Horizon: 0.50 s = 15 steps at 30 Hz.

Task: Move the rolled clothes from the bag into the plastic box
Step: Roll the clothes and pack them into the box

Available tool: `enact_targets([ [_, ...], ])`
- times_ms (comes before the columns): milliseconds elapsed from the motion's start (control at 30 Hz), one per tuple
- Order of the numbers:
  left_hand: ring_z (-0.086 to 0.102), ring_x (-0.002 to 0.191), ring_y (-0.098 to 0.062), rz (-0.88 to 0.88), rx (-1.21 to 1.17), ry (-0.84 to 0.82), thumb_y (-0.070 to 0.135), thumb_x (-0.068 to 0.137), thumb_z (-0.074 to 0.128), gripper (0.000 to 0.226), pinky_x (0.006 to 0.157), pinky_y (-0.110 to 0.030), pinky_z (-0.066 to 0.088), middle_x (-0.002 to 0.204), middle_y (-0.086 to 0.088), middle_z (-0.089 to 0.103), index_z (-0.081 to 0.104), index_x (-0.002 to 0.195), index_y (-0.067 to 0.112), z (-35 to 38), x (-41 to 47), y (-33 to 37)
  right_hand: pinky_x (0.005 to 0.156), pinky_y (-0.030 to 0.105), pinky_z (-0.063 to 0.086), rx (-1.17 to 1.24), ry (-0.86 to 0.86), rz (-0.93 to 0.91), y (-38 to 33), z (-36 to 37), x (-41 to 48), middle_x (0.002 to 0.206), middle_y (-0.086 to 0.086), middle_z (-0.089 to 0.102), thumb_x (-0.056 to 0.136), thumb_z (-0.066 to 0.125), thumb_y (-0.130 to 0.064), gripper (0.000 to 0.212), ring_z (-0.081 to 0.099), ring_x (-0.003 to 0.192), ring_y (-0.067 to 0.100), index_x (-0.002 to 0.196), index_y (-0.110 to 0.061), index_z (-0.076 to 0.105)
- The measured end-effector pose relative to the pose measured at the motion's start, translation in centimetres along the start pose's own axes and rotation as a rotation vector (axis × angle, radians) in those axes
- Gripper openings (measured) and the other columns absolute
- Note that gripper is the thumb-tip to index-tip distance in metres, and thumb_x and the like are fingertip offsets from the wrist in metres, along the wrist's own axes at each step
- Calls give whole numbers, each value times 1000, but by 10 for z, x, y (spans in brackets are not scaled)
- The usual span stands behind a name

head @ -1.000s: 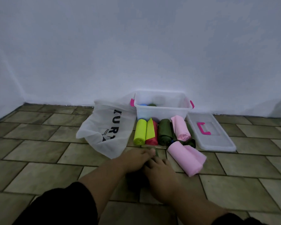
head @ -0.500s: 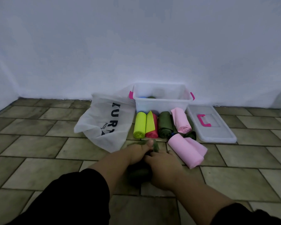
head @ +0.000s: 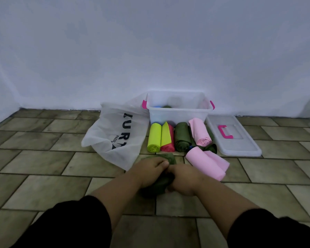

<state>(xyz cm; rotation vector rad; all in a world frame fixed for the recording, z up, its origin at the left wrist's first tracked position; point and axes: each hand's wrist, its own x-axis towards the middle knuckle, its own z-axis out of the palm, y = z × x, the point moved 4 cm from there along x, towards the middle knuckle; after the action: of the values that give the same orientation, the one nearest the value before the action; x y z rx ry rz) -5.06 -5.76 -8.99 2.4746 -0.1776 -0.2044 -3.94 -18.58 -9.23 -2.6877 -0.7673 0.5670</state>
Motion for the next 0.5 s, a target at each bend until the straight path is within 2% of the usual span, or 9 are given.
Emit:
enact_targets([
  [67, 48, 115, -12, 101, 68, 140, 34, 94, 47, 37, 94, -26, 35, 128, 4, 54, 51, 130, 28, -2, -16, 0, 84, 32, 49, 16, -1, -16, 1, 1, 1, 116, 1, 65, 73, 71, -35, 50, 60, 101, 24, 120, -36, 55],
  [167, 43, 116, -10, 135, 128, 115, 37, 87, 53, 55, 91, -23, 35, 132, 8, 46, 35, 139, 36, 14, -39, -7, 94, 35, 44, 16, 6, -27, 3, 1, 0, 123, -1, 60, 76, 67, -40, 55, 56, 111, 23, 128, -39, 50],
  [267, 43, 121, -14, 131, 229, 137, 42, 87, 54, 64, 94, -25, 34, 139, 7, 41, 25, 144, 37, 20, -45, -14, 103, 46, 32, -66, 41, -23, 4, 7, -7, 127, -1, 52, 83, 56, -48, 51, 46, 120, 22, 131, -35, 44],
  [333, 45, 122, -16, 122, 206, 133, 41, 87, 55, 64, 97, -27, 35, 142, 4, 43, 24, 144, 37, 18, -40, -15, 106, 48, 28, -63, 137, -23, 6, 13, -17, 132, -3, 48, 83, 49, -49, 51, 43, 122, 20, 131, -32, 41],
  [433, 52, 116, -18, 14, 107, 32, 41, 88, 56, 55, 92, -26, 38, 135, 0, 52, 32, 137, 36, 12, -30, -19, 106, 40, 30, -48, 352, -83, 7, 23, -35, 132, -7, 45, 74, 45, -46, 57, 42, 121, 16, 128, -31, 38],
  [500, 54, 111, -18, -6, 207, 3, 47, 87, 53, 42, 94, -31, 36, 127, 2, 57, 41, 125, 34, 8, -25, -18, 102, 35, 32, -88, 452, -106, 10, 28, -40, 131, -8, 47, 74, 46, -40, 52, 44, 121, 15, 125, -31, 43],
])
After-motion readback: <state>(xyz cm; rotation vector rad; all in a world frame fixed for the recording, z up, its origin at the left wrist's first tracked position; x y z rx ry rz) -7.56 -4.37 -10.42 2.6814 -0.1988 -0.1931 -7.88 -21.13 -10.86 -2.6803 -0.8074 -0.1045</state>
